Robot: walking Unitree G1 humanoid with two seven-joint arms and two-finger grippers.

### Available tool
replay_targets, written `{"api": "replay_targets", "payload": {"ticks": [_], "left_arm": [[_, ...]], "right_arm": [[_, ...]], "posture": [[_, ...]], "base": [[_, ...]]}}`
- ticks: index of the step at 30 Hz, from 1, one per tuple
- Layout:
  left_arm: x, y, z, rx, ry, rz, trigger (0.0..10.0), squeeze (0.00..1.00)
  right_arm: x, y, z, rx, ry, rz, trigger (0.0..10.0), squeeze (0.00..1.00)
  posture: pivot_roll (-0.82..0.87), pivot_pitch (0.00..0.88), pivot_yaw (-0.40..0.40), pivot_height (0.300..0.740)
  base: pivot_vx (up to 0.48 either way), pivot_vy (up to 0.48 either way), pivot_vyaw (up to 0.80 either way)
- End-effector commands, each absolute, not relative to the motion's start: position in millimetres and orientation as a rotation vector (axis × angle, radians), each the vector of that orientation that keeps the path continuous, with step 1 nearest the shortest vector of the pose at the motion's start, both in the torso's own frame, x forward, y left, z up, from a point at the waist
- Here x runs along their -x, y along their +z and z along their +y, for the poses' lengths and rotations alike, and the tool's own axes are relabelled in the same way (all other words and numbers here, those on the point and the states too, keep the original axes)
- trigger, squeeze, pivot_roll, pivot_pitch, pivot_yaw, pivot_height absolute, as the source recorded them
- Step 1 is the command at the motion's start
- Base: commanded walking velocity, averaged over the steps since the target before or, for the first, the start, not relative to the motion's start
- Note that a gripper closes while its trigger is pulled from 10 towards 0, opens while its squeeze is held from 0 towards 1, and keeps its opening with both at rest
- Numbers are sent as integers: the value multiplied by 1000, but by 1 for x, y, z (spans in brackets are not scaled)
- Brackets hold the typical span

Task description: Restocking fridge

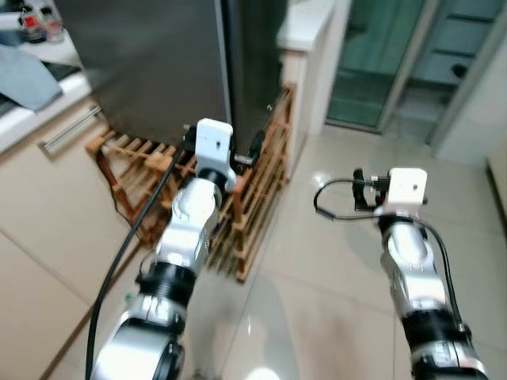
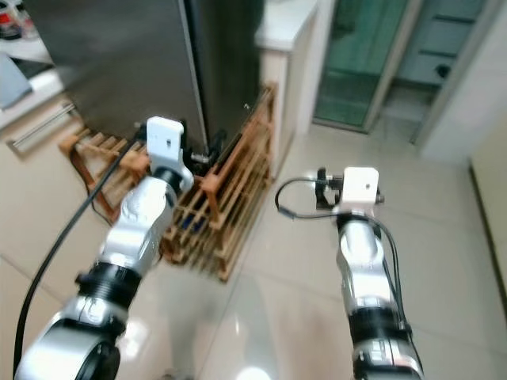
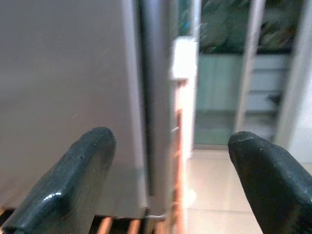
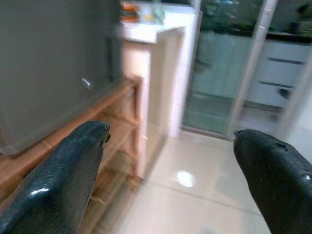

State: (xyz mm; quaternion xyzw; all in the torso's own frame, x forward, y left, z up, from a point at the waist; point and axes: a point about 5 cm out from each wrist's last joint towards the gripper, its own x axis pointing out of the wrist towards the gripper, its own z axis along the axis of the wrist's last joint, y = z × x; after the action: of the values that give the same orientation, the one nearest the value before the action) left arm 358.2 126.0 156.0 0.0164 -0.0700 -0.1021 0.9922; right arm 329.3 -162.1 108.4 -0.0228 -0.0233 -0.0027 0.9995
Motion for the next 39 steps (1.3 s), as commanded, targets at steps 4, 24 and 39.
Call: {"api": "replay_targets", "payload": {"ticks": [4,24,39], "left_arm": [[-359,163,107,-11,-247,-158,10000,0],[-365,189,113,46,-149,-265,10000,0],[-388,190,100,42,-61,-173,10000,0]], "right_arm": [[-327,106,-181,64,-53,-40,10000,0],[-328,104,-175,67,-21,-41,10000,0],[-325,101,-171,68,-4,-30,10000,0]], "posture": [[-83,0,8,740],[-87,0,6,740],[-101,0,8,740]], "base": [[460,0,0],[92,0,0],[0,0,0]]}}
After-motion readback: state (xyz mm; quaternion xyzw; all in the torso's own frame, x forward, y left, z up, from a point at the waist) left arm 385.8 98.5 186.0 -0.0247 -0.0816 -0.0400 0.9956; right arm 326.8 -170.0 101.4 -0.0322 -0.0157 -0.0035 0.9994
